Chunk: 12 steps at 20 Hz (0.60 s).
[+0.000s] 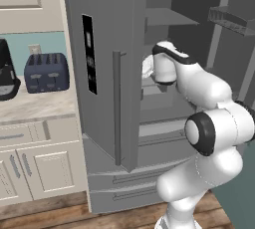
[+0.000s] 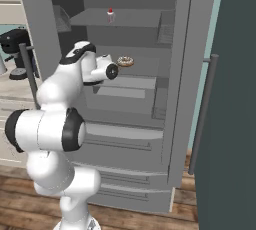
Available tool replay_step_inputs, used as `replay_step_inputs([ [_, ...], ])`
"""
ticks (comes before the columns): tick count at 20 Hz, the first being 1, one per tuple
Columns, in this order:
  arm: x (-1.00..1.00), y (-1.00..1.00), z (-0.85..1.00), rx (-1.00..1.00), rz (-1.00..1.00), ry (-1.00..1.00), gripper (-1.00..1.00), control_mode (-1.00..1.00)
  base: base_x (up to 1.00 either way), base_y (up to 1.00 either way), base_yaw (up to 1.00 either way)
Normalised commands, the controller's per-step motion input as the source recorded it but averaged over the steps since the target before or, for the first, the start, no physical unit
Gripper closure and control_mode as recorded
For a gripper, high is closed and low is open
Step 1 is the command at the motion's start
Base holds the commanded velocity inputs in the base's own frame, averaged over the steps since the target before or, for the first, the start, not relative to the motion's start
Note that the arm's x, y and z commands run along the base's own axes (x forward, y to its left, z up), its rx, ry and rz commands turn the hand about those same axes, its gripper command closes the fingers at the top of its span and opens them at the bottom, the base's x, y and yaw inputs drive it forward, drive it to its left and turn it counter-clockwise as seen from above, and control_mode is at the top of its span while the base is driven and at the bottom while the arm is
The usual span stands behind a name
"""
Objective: Take the cake and donut from the fridge and place them on the empty tray on the dining counter.
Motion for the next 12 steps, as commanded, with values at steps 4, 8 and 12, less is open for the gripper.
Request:
replay_step_inputs([
  [4, -0.33, 0.97, 0.00, 0.00, 0.08, -0.05, -1.00, -1.00, 0.00, 0.00, 0.00],
  [8, -0.61, 1.00, -0.01, 0.00, 0.14, -0.02, -1.00, -1.00, 0.00, 0.00, 0.00],
  [12, -0.94, 1.00, -0.01, 0.00, 0.19, 0.00, -1.00, -1.00, 0.00, 0.00, 0.00],
])
